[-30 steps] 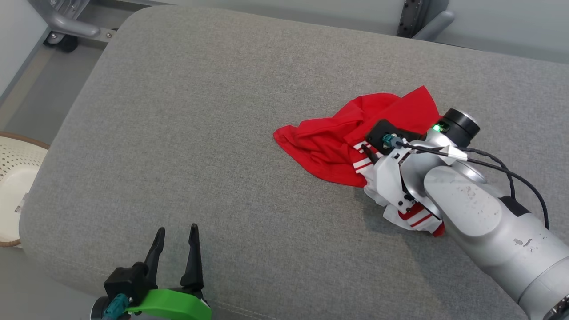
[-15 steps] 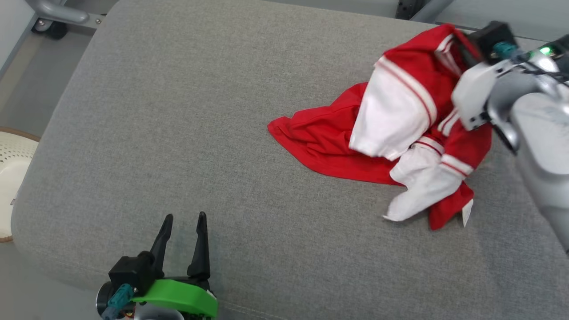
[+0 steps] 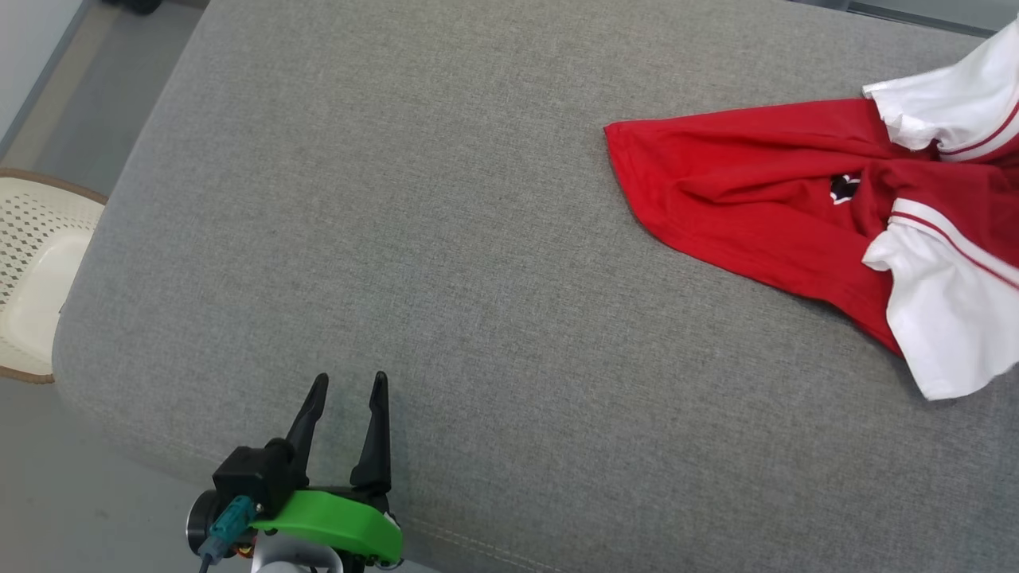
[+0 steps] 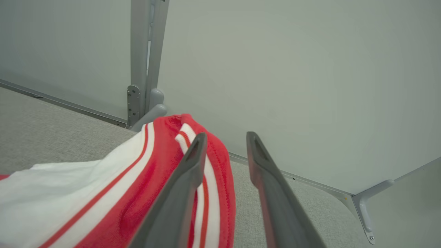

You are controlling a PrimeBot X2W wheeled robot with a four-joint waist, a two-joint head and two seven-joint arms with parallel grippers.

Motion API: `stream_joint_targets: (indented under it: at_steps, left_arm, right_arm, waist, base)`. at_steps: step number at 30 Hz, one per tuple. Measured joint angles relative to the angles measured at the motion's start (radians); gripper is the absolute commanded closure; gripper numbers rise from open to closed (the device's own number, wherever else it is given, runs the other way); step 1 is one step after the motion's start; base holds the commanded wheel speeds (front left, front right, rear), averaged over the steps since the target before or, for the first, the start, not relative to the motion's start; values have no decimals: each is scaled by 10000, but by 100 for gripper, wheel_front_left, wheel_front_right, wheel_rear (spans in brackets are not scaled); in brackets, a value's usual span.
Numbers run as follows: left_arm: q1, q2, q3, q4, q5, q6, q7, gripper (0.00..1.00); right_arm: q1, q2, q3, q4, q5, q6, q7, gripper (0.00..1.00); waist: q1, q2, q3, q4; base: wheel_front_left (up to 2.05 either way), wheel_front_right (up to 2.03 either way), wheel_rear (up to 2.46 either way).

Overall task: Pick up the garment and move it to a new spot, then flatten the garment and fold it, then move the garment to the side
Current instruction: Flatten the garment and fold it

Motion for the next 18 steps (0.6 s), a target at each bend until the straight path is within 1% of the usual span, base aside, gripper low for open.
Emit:
stream_joint_targets:
  at_steps: [3,7,10,12,15,18]
  left_arm:
    - [-7,-4,79,36,81,35,0,0]
    - [-12,-4,326,84,290,77,0,0]
    - [-18,-6,539,90,437,61,0,0]
    - [-5,-6,721,86,541,40,0,0]
    - [65,-8,976,44,685,-4,0,0]
    - [229,-10,1283,-10,819,-8,0,0]
  right_arm:
    - [184,652,-568,-98,-550,4,-566,0]
    - [200,1335,-706,-29,-642,4,-1534,0]
    - [292,1942,-370,63,-247,4,-1967,0]
    - [550,2345,38,-46,67,4,-2107,0]
    - [1136,2844,604,-635,811,4,-2163,0]
    - [1959,3237,974,-1753,1766,2,-2201,0]
  waist:
    - [0,0,26,-31]
    - [0,0,-75,-221]
    - [0,0,-258,-444]
    - [0,0,-425,-629]
    - [0,0,-740,-967]
    - [0,0,-1070,-1346]
  base:
    - [0,0,0]
    - [0,0,0]
    - [0,0,0]
    - [0,0,0]
    - [0,0,0]
    - [0,0,0]
